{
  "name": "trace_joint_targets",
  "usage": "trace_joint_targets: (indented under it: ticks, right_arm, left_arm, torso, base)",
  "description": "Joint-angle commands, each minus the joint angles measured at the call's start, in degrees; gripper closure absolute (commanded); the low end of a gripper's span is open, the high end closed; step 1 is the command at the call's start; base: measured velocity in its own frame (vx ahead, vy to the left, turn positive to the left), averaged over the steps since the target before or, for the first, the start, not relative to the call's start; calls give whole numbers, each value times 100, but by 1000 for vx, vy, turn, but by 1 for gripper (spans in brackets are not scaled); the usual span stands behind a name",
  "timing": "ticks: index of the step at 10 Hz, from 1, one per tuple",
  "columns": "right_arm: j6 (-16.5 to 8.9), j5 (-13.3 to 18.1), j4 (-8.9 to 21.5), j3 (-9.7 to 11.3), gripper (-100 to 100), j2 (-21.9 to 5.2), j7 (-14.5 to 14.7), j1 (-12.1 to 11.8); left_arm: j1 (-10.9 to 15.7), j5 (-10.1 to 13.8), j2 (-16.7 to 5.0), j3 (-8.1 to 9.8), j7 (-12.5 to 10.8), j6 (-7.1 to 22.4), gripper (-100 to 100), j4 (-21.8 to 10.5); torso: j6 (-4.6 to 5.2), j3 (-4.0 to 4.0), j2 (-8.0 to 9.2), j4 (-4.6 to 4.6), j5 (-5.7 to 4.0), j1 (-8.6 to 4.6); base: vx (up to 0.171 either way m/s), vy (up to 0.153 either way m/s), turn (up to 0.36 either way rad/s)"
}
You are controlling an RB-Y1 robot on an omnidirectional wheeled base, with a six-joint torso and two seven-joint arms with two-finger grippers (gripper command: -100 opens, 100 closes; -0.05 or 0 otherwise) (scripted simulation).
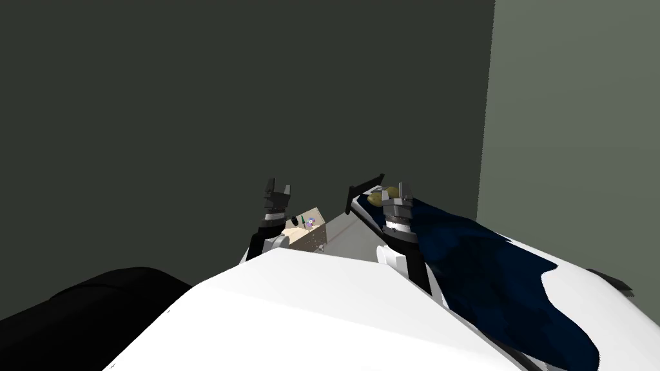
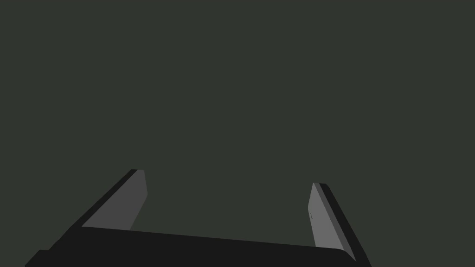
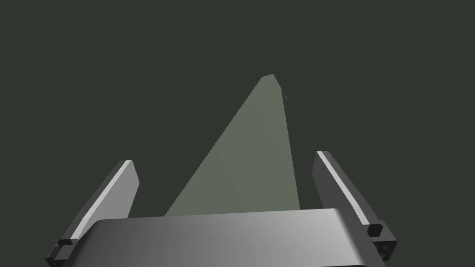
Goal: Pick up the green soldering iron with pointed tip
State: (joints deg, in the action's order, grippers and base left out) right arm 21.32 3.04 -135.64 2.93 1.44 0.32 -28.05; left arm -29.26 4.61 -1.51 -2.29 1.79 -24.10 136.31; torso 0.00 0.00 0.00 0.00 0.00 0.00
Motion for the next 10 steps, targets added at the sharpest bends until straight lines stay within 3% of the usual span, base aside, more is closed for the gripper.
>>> trace_joint_targets:
  ticks: [1,7,10]
  right_arm:
    - [0,0,0,0,0,0,0,0]
    - [0,0,0,0,0,0,0,0]
    - [0,0,0,0,0,0,0,0]
  left_arm:
    - [82,58,-213,17,-48,30,-100,-139]
    - [487,323,-1132,12,-288,222,-100,-977]
    - [564,371,-1326,-8,-336,270,-100,-1262]
  torso:
    - [0,0,0,0,0,0]
    - [0,-10,-17,-4,-4,-20]
    - [0,-7,-11,-3,-4,-18]
  base:
    - [11,-25,22]
    - [31,-63,23]
    - [21,-50,3]
